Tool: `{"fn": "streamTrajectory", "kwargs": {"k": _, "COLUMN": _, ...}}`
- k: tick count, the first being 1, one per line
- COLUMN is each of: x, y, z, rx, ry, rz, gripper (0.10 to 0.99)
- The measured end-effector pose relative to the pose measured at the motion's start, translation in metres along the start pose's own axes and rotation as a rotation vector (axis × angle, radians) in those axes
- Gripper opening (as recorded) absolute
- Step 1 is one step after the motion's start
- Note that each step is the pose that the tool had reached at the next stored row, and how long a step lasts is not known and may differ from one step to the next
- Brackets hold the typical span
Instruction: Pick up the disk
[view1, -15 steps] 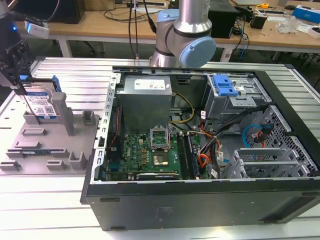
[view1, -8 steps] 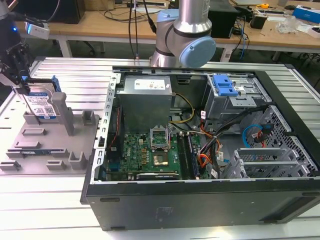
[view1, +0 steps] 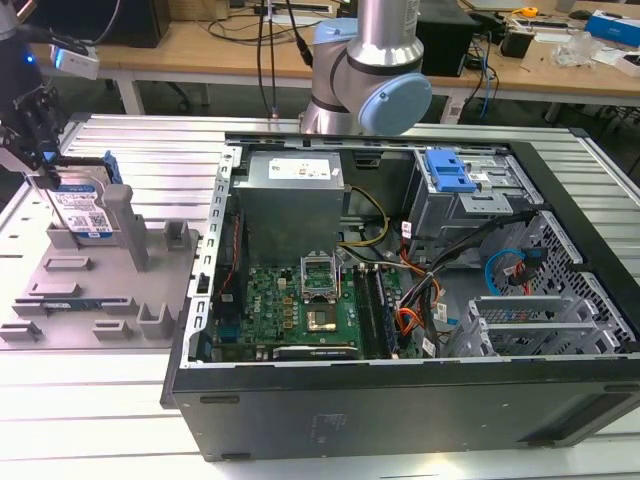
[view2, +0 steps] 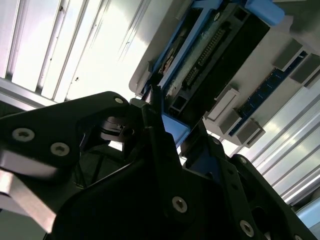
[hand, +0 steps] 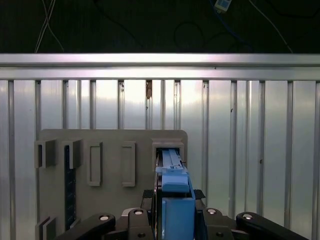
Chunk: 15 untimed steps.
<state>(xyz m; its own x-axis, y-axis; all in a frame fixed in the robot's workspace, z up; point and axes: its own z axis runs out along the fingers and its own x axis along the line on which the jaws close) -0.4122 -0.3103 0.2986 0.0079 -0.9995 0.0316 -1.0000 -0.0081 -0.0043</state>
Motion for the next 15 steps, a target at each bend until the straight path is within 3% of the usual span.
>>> {"fn": "streamTrajectory", "kwargs": {"k": 4, "x": 0.0, "y": 0.0, "z": 0.0003, "rx": 0.0, "ry": 0.0001, "rz": 0.0, "gripper": 0.365}}
{"fn": "streamTrajectory", "kwargs": {"k": 15, "x": 0.0001, "y": 0.0, "z": -0.0003, "rx": 0.0, "ry": -0.0034, "rz": 0.0, "gripper": 0.365}}
